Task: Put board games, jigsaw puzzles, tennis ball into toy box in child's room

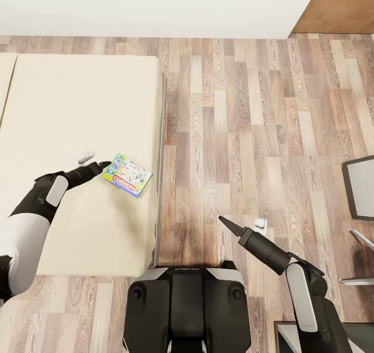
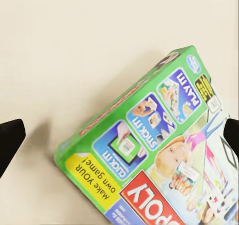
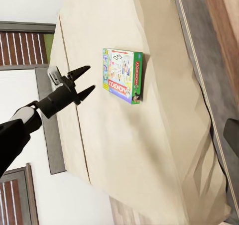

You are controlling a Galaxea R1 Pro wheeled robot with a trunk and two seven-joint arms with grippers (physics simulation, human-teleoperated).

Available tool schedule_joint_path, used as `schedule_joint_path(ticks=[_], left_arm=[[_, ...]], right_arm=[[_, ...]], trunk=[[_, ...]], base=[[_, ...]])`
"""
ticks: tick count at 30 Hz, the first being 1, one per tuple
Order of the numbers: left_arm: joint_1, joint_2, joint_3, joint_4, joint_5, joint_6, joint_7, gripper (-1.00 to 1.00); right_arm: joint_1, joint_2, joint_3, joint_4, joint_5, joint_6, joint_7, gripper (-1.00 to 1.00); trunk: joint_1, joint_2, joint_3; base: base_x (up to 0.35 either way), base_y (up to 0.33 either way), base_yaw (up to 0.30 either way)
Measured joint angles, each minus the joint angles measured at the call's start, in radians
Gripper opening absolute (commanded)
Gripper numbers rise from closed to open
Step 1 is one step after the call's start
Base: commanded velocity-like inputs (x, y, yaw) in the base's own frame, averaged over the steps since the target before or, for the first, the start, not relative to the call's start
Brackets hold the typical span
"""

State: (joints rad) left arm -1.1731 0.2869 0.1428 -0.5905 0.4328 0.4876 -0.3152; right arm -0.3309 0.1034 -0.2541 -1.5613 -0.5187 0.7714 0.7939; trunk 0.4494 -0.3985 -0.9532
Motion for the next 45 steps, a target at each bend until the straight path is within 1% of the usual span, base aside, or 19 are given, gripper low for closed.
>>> schedule_joint_path(ticks=[11, 14, 18, 27, 33, 45], left_arm=[[0.0, -0.013, -0.001, 0.0, 0.0, 0.001, -0.012, 1.0], [0.0, -0.019, -0.006, 0.0, 0.0, 0.001, -0.013, 1.0], [0.0, -0.023, -0.024, 0.0, 0.001, 0.001, -0.014, 1.0], [0.0, -0.026, -0.037, 0.0, 0.002, 0.001, -0.014, 1.0], [0.0, -0.026, -0.039, 0.0, 0.0, 0.0, -0.014, 1.0], [0.0, -0.026, -0.039, 0.0, -0.001, -0.002, -0.002, 1.0]], right_arm=[[0.0, 0.0, 0.002, 0.0, 0.0, -0.001, 0.0, 1.0], [0.0, 0.0, 0.002, 0.0, 0.0, -0.001, 0.0, 1.0], [0.0, 0.0, 0.002, 0.0, 0.0, -0.001, 0.0, 1.0], [0.0, 0.0, 0.002, 0.0, 0.0, -0.002, 0.0, 1.0], [0.0, 0.0, 0.002, 0.0, 0.0, -0.018, 0.0, 1.0], [0.0, 0.0, 0.002, 0.0, 0.001, -0.023, 0.001, 1.0]], trunk=[[0.0, 0.0, 0.0], [0.0, 0.0, 0.0], [0.0, 0.0, 0.0], [0.0, 0.0, 0.0], [0.0, 0.0, 0.0], [0.0, 0.0, 0.0]], base=[[0.0, 0.0, 0.0], [0.0, 0.0, 0.0], [0.0, 0.0, 0.0], [0.0, 0.0, 0.0], [0.0, 0.0, 0.0], [0.0, 0.0, 0.0]])
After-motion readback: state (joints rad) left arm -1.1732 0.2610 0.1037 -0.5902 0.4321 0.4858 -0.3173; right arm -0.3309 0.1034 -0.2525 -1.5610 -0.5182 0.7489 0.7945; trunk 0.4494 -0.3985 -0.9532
